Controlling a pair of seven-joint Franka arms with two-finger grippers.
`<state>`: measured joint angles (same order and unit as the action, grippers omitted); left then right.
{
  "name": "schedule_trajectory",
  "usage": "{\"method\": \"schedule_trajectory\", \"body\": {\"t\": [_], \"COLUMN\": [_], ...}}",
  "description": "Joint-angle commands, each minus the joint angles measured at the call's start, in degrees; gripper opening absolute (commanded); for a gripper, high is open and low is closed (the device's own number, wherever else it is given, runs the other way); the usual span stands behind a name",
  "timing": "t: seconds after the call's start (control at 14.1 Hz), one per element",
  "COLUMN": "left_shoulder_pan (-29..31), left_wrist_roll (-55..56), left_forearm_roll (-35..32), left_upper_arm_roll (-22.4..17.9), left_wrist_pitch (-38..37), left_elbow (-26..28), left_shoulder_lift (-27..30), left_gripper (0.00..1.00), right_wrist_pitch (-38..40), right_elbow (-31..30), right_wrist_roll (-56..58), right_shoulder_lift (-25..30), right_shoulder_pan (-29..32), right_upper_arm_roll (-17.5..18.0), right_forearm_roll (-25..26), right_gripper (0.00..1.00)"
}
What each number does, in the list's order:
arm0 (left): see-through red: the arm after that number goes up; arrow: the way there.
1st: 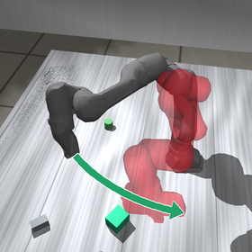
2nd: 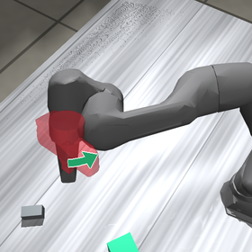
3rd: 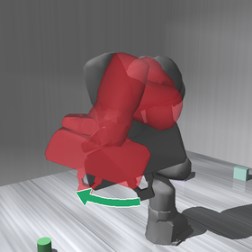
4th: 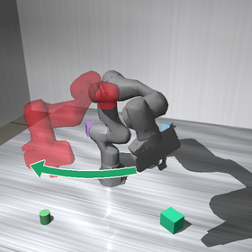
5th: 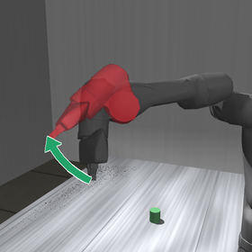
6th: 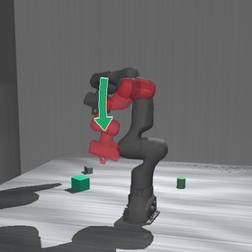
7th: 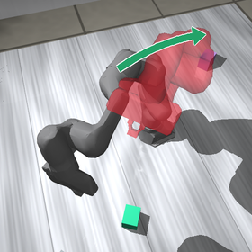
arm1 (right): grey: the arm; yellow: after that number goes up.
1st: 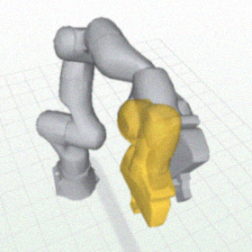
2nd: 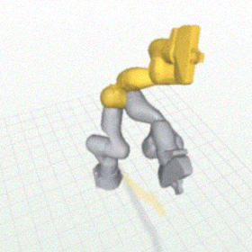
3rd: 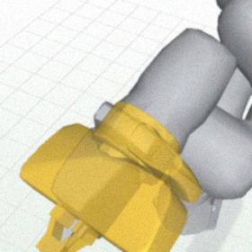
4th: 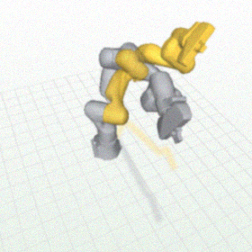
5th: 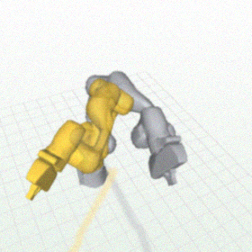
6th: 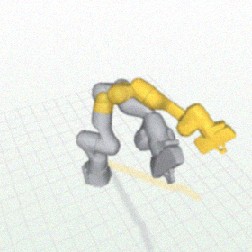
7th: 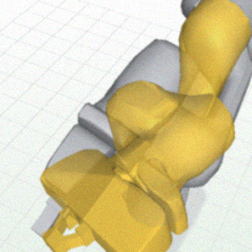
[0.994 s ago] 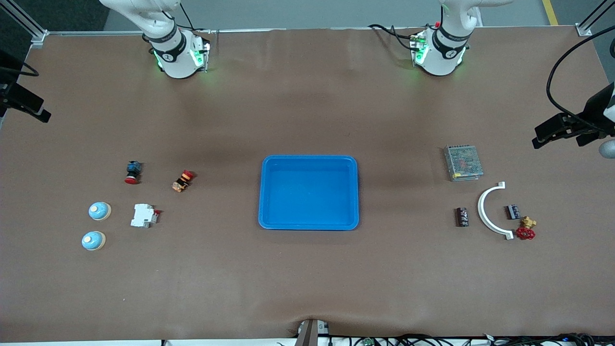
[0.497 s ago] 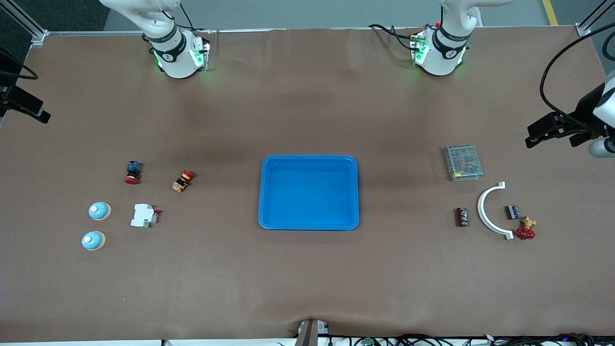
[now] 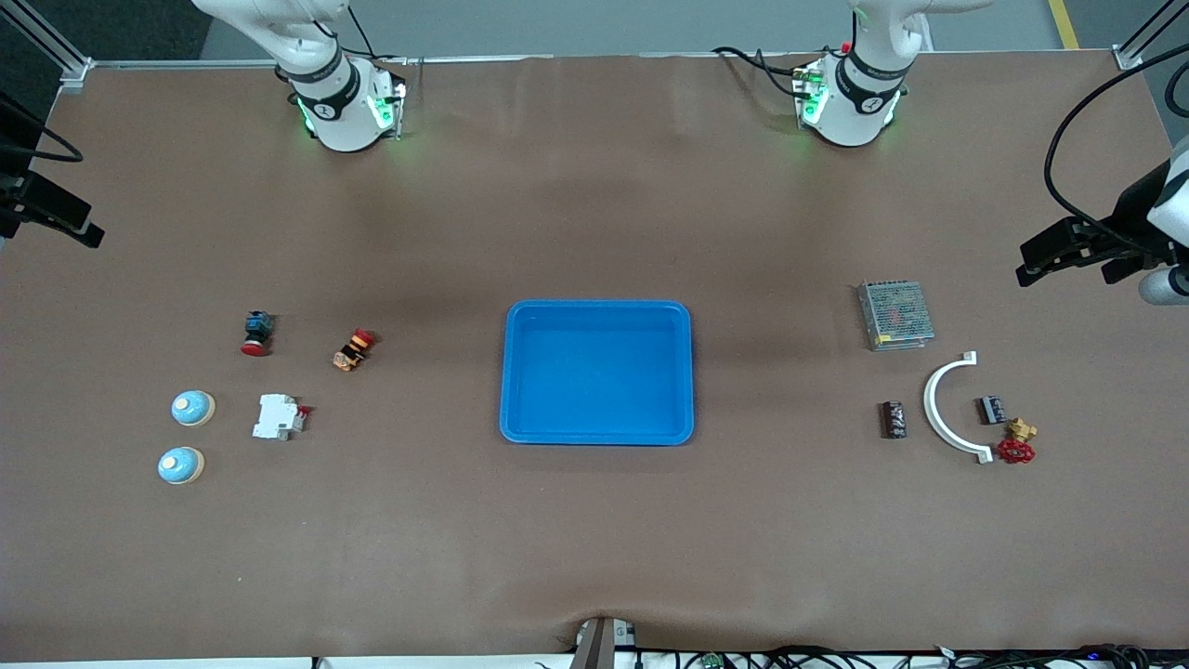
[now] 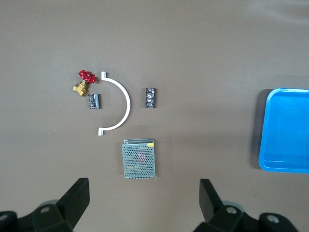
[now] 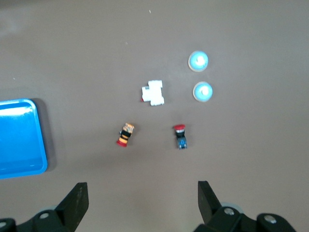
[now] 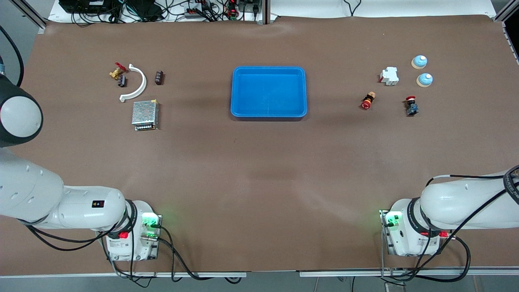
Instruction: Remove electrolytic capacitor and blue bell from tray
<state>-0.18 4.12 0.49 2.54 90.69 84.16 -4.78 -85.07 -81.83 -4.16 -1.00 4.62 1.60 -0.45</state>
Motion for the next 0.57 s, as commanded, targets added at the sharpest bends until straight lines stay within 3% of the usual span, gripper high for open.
{"method": "schedule_trajectory", "body": {"t": [0.0, 0.5], "left_shoulder_pan": [0.1, 0.2], "left_wrist_roll": [0.4, 0.4], "left_forearm_roll": [0.0, 0.0], "left_upper_arm_roll": [0.2, 0.2], "left_wrist_pitch": [-0.3, -0.3], "left_elbow": [0.0, 0.0], "left_shoulder_lift": [0.4, 0.4], "left_gripper": [1.00, 1.00], "right_wrist_pitch": [-2.3, -5.9], "right_elbow": [-1.2, -1.7], "right_wrist_roll": [1.7, 3.7], "right_shoulder_lift": [1.8, 2.8], "right_shoulder_pan": [-0.2, -1.5], "right_upper_arm_roll": [0.2, 0.3], "right_forearm_roll": [0.0, 0.9], "right_gripper": [1.00, 1.00]}}
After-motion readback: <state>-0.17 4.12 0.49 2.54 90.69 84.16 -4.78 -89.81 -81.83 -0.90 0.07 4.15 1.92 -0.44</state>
